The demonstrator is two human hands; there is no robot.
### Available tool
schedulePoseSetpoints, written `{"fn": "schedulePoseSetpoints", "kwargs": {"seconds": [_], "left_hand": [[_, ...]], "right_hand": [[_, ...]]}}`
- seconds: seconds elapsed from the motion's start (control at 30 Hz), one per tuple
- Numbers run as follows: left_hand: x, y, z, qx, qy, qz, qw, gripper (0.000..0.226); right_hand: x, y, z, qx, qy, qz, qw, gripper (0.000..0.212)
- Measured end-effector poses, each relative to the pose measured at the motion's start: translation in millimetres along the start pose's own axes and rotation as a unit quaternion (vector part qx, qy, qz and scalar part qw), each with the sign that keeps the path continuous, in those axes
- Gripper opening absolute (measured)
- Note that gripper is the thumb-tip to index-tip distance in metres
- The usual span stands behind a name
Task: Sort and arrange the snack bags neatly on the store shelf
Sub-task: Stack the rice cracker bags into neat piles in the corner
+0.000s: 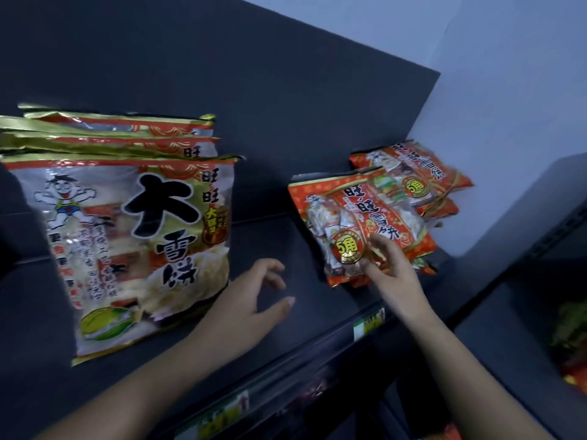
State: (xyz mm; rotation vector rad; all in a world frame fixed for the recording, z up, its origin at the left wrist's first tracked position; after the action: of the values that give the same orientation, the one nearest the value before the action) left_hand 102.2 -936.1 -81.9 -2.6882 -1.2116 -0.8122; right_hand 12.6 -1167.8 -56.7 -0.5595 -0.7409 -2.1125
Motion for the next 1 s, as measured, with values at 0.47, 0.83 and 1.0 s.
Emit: {"fn": "schedulePoseSetpoints", "kwargs": {"seconds": [0.47, 0.83, 1.0], "left_hand": [[-94, 133, -15, 0.334, -0.260, 0.068, 0.903, 0.126], [-127, 178, -14, 0.351, -0.511, 0.086, 0.780, 0.047], [-125, 178, -7, 0.334, -0.540, 0.096, 0.767, 0.089]], "right_hand": [[100, 94, -98, -0.136, -0.025, 0.010, 0.990, 0.093], [89, 134, -149, -0.274, 0.204, 0.174, 0.924, 0.067], [87, 133, -149, -0.257, 0.192, 0.179, 0.930, 0.047]]}}
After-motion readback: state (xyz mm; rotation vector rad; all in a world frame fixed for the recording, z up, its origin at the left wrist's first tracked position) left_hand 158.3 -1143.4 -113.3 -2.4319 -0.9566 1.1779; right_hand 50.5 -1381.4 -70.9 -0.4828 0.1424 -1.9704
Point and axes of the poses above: each hand's wrist, its own y-axis towards the middle knuckle, its own x-axis out of the back of the hand, z = x × y, the point moved 2 cm from there along y, towards the middle knuckle, and after that the axes turned 7 degrees about x, right-handed, at the moved point
